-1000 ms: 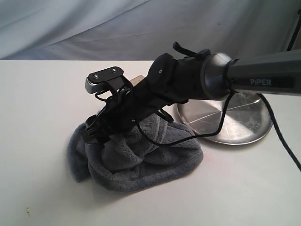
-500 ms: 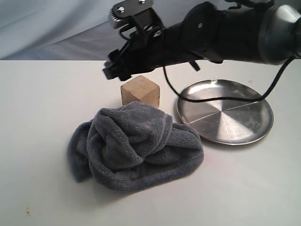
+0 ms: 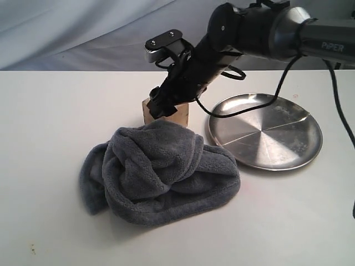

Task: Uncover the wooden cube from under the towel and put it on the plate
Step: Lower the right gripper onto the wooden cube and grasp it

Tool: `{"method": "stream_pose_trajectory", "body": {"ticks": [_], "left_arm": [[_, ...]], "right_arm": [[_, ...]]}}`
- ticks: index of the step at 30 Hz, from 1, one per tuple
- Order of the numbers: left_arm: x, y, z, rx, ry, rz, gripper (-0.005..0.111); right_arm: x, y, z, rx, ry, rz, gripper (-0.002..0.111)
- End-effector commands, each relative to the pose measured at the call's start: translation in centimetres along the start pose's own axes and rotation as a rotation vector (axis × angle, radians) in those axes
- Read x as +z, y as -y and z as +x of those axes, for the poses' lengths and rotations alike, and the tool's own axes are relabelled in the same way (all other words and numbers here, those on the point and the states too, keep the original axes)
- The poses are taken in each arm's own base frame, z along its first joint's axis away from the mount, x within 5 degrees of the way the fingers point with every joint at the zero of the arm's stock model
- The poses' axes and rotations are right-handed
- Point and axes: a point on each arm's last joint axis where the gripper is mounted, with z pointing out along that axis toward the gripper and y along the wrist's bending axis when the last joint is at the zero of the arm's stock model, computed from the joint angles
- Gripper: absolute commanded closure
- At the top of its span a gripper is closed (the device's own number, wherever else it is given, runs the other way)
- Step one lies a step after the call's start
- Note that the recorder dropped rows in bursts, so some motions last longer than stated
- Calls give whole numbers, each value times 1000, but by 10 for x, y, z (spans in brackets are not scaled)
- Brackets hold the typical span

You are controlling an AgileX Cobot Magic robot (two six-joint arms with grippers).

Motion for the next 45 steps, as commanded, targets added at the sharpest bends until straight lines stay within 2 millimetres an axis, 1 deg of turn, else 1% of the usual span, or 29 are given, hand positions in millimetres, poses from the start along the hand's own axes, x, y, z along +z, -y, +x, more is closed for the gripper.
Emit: {"method": "stream_pose_trajectory", "body": {"ticks": [1, 4, 8, 10, 12, 14, 18, 20, 23, 24, 29, 32, 41, 45], "left_arm": [[0, 0, 1, 0, -1, 1, 105], [0, 0, 1, 0, -1, 1, 105], [0, 0, 1, 0, -1, 1, 105], [0, 0, 1, 0, -1, 1, 105], [0, 0, 1, -2, -1, 1, 105], [0, 0, 1, -2, -1, 1, 105], [0, 0, 1, -2, -1, 1, 105], [0, 0, 1, -2, -1, 1, 105], [0, 0, 1, -2, -1, 1, 105], [0, 0, 1, -2, -1, 1, 105], [0, 0, 1, 0, -1, 1, 105], [0, 0, 1, 0, -1, 1, 105], [0, 0, 1, -2, -1, 1, 105], [0, 0, 1, -2, -1, 1, 105]], "right_arm": [[-7, 1, -8, -56, -62, 22, 40], [-10, 3, -12, -79, -47, 49, 40], [-8, 8, -13, -70, -22, 70, 40], [-8, 13, -13, -61, -24, 121, 40], [-5, 19, -14, 5, -37, 172, 40], [-2, 23, -19, 107, -17, 183, 40], [3, 26, -35, 211, 43, 134, 40], [7, 27, -39, 214, 48, 120, 40], [9, 27, -42, 149, 35, 115, 39], [10, 26, -43, 124, 34, 115, 37], [11, 27, -44, 44, 42, 117, 17], [19, 29, -43, 36, 50, 123, 13], [54, 34, -29, 35, 8, 120, 13], [64, 36, -25, 37, -5, 119, 13]]}}
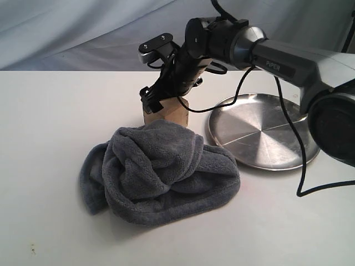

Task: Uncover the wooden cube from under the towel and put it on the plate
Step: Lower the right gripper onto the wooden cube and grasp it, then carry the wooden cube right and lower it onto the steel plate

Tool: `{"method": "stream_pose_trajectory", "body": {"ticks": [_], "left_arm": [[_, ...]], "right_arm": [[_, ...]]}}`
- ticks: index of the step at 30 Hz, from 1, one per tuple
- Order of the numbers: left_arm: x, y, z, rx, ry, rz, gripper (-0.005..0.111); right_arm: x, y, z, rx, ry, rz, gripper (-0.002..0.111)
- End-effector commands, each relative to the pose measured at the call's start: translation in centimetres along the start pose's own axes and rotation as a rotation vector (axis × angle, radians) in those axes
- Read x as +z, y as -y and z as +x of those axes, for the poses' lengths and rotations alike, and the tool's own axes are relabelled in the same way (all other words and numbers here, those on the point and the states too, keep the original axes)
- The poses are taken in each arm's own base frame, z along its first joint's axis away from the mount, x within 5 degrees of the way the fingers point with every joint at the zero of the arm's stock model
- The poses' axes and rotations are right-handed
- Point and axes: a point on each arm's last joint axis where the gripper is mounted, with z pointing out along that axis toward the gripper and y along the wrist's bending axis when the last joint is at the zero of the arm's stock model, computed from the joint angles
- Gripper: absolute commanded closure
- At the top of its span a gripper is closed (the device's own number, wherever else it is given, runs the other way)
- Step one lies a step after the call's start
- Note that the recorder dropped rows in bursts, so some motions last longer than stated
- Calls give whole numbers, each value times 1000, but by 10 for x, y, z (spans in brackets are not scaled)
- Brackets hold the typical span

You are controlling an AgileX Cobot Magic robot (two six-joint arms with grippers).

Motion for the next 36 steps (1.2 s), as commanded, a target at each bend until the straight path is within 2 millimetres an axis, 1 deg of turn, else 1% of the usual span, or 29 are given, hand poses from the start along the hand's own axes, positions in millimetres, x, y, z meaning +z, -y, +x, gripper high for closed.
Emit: {"method": "stream_pose_trajectory", "body": {"ticks": [1, 6, 12, 15, 21, 25, 30, 33, 36], "left_arm": [[0, 0, 1, -2, -1, 1, 105], [0, 0, 1, 0, -1, 1, 105], [0, 0, 1, 0, -1, 1, 105], [0, 0, 1, 0, -1, 1, 105], [0, 0, 1, 0, -1, 1, 105], [0, 0, 1, 0, -1, 1, 105], [0, 0, 1, 0, -1, 1, 105], [0, 0, 1, 0, -1, 1, 105], [0, 0, 1, 0, -1, 1, 105]], "right_arm": [[8, 2, 2, -5, 7, 6, 13], [10, 3, 3, -18, 2, 20, 13], [21, -4, 10, -46, -50, 19, 16], [22, -4, 11, -53, -61, 21, 17], [21, -5, 10, -51, -59, 21, 24], [21, -5, 10, -48, -63, 19, 31], [17, -6, 9, -47, -61, 19, 41], [11, -5, 5, -42, -45, 25, 41], [0, -4, -2, -30, -8, 47, 41]]}}
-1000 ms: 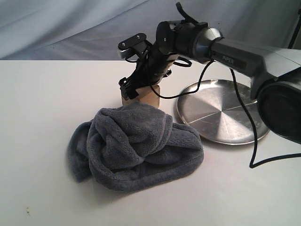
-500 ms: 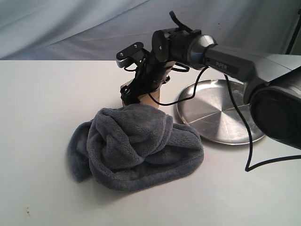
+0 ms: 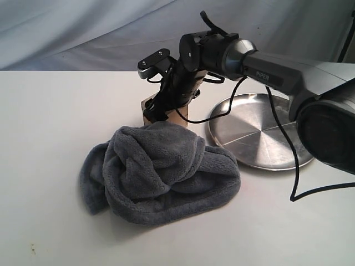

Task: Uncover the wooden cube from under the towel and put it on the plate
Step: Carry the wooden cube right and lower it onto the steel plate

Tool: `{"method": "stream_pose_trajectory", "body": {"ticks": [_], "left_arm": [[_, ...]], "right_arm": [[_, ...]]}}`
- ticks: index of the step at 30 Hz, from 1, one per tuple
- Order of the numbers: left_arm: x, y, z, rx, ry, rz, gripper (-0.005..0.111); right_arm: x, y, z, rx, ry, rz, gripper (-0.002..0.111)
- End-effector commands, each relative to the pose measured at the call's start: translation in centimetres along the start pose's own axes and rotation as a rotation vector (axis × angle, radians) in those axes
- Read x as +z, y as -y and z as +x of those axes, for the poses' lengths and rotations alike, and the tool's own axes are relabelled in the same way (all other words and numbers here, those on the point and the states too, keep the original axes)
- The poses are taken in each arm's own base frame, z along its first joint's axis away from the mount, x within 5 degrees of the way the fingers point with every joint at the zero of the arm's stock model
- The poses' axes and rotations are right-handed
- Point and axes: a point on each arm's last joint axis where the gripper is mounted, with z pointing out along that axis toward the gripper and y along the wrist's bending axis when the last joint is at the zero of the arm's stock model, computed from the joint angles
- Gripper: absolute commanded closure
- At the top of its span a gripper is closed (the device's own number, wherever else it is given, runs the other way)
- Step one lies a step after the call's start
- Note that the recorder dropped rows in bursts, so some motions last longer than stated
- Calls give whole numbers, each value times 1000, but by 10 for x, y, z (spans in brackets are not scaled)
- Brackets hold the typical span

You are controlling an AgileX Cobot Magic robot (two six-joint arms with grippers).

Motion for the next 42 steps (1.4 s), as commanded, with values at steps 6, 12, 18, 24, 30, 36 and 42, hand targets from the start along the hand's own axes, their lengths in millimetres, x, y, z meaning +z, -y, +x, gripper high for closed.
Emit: {"method": "stream_pose_trajectory", "body": {"ticks": [6, 12, 18, 24, 30, 36, 42], "left_arm": [[0, 0, 1, -2, -1, 1, 105], [0, 0, 1, -2, -1, 1, 105], [0, 0, 1, 0, -1, 1, 105], [0, 0, 1, -2, -1, 1, 105], [0, 0, 1, -2, -1, 1, 105], [0, 0, 1, 1, -1, 1, 105], [0, 0, 1, -2, -1, 1, 105]], "right_arm": [[-43, 6, -20, 35, 113, 81, 41], [-85, 8, -21, 127, 75, 127, 41], [-103, 14, 11, 153, 31, 136, 43], [-141, 44, 75, 290, 142, 216, 44], [-127, 64, 117, 405, 147, 250, 44], [-91, 66, 131, 425, 84, 237, 44], [-66, 69, 139, 393, 40, 246, 44]]}}
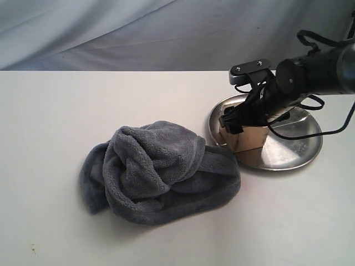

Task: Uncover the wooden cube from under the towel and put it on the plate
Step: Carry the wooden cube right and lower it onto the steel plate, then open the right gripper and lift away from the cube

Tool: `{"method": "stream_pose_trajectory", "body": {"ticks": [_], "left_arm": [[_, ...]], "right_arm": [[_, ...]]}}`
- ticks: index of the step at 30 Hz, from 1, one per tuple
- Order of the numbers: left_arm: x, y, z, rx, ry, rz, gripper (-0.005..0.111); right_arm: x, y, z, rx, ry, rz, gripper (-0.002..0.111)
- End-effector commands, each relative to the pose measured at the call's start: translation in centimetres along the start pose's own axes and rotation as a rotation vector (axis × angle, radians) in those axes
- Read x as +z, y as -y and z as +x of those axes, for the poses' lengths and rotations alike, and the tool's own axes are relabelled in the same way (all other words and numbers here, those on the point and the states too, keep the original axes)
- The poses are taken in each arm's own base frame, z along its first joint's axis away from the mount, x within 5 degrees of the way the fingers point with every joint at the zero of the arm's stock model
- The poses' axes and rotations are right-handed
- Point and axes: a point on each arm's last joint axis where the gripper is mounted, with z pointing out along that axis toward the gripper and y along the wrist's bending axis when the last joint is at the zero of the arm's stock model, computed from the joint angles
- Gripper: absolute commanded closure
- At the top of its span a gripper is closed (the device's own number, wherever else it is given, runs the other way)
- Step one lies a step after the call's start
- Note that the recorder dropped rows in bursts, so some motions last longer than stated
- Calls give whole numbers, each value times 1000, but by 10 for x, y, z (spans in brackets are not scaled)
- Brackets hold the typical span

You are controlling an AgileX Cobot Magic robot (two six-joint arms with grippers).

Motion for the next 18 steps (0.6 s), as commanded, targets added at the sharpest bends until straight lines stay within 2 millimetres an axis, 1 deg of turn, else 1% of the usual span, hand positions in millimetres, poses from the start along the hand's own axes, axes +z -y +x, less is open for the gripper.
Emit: {"method": "stream_pose_trajectory", "body": {"ticks": [1, 8, 11, 12, 14, 16, 18], "left_arm": [[0, 0, 1, -2, -1, 1, 105], [0, 0, 1, -2, -1, 1, 105], [0, 0, 1, -2, -1, 1, 105], [0, 0, 1, 2, -1, 1, 105], [0, 0, 1, 2, -1, 1, 105], [0, 0, 1, 2, -1, 1, 105], [0, 0, 1, 2, -1, 1, 105]], "right_arm": [[1, 5, -3, -22, 32, 26, 44], [0, 15, -2, 5, 25, 45, 44], [0, 15, -2, 2, 26, 46, 44], [0, 15, -2, 2, 26, 46, 42], [0, 15, -2, 7, 26, 45, 34], [-2, 15, -3, 20, 35, 45, 21], [-9, 16, -6, 30, 54, 46, 13]]}}
